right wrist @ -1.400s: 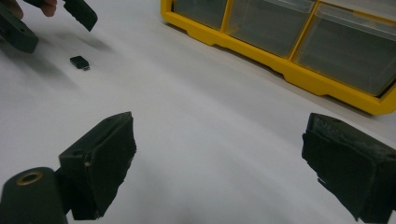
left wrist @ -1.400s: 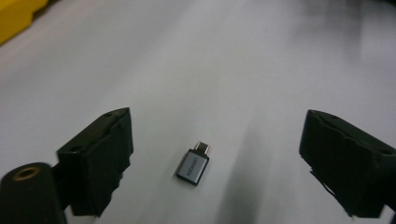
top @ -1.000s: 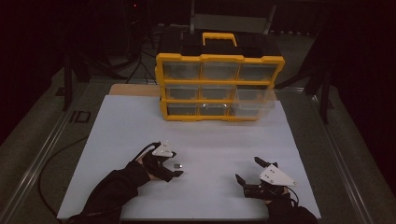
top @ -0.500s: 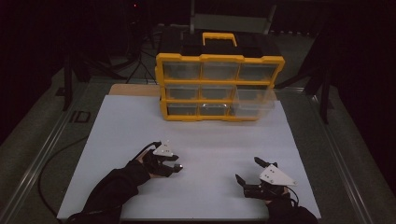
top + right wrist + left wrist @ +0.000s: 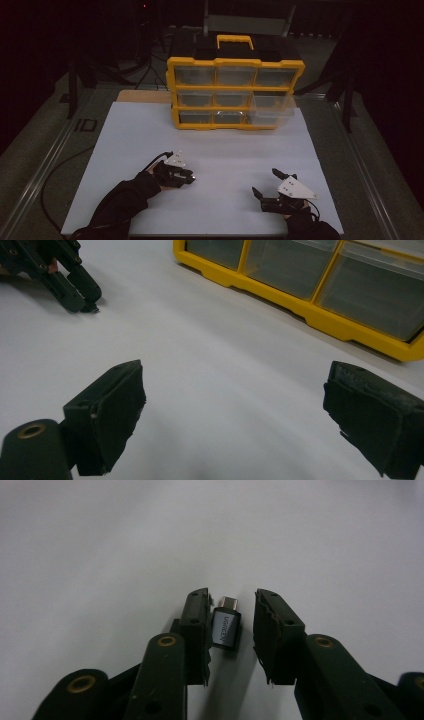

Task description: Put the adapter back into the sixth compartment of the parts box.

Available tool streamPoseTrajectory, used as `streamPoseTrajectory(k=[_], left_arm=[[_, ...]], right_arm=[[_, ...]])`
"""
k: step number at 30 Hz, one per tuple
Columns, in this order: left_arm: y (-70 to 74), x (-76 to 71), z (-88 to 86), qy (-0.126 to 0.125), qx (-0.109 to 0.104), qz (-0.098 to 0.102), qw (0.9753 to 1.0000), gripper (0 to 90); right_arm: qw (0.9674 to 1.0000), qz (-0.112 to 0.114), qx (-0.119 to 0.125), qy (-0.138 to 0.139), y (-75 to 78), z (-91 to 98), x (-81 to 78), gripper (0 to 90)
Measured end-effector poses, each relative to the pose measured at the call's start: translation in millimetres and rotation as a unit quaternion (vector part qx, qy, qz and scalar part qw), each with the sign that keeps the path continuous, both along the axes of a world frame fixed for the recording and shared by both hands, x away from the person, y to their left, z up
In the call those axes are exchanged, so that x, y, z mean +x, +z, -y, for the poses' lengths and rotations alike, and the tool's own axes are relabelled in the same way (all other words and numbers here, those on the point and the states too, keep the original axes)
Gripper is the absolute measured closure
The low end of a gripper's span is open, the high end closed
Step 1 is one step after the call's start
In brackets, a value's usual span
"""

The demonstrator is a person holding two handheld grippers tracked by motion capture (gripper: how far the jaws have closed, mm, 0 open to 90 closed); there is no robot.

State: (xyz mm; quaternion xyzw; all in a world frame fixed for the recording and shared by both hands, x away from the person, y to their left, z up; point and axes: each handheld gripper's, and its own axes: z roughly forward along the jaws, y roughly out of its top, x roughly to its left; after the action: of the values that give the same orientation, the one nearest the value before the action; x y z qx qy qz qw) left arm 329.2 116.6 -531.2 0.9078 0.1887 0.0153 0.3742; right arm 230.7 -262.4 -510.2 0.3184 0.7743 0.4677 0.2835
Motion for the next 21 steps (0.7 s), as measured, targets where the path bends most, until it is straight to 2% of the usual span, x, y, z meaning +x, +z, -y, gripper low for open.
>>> streamPoseTrajectory(k=[2,10,21], left_arm=[[0.1,0.6,-0.6,-0.002,0.0,-0.002,1.0,75.6],[3.8,1.8,-0.4,0.01,0.002,-0.005,0.9999,76.5],[22.6,0.4,2.3,0.0,0.0,-0.005,1.0,76.6]], right_arm=[[1.0,0.0,0.0,0.0,0.1,0.0,0.0,9.5],[1.0,0.001,0.001,-0.001,0.6,0.3,-0.2,9.5],[1.0,0.002,0.001,-0.001,1.0,0.2,-0.5,9.5]])
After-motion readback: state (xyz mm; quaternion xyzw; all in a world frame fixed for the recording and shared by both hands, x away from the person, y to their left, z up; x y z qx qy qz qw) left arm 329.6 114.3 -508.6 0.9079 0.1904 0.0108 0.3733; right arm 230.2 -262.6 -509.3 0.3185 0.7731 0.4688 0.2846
